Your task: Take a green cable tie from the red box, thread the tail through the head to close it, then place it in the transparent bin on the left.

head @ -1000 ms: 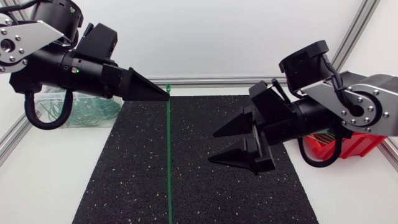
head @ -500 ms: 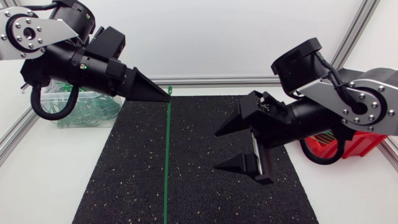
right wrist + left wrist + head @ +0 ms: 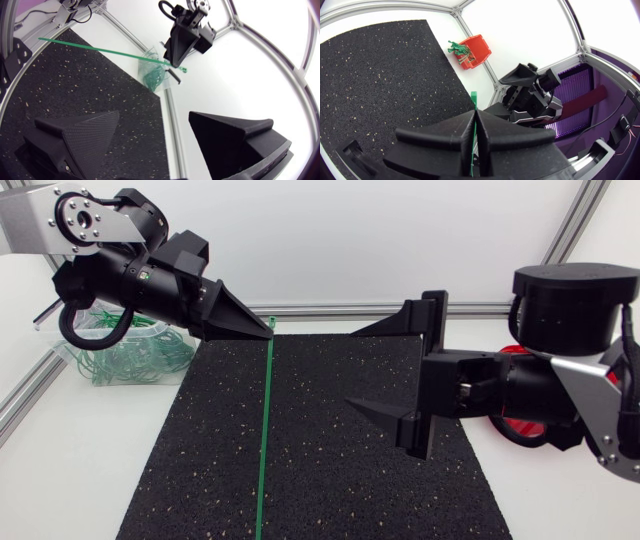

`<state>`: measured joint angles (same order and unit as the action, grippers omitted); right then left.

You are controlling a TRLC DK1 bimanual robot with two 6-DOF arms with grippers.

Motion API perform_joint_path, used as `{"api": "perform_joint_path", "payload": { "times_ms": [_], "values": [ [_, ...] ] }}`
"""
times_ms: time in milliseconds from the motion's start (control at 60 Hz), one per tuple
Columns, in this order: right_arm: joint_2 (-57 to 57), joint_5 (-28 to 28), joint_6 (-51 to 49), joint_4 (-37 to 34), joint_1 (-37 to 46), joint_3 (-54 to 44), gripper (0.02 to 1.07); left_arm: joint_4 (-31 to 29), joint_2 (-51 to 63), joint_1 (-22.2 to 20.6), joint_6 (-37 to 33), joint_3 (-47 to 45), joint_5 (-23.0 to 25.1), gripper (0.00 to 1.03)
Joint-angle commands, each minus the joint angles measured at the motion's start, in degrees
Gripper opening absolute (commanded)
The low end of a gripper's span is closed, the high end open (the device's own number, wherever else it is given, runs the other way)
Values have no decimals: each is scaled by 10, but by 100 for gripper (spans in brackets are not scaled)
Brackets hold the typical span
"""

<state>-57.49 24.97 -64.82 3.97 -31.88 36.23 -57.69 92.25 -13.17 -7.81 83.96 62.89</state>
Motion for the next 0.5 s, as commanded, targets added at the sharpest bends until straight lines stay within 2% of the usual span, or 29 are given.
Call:
{"api": "perform_joint_path", "payload": {
  "times_ms": [0,117,267,433,483],
  "values": [
    [27,-5,-55,34,-15,-38,103,-16,18,5,-19,18,14,4],
    [44,-6,-118,80,-55,-72,103,-36,27,6,-35,28,14,4],
    [10,-8,-196,144,-80,-92,103,-41,36,6,-40,35,14,4],
    [-41,-5,-284,173,-113,-96,103,-48,49,5,-47,38,14,4],
    [-62,-1,-337,178,-120,-97,103,-53,56,5,-51,40,14,4]
  ]
}}
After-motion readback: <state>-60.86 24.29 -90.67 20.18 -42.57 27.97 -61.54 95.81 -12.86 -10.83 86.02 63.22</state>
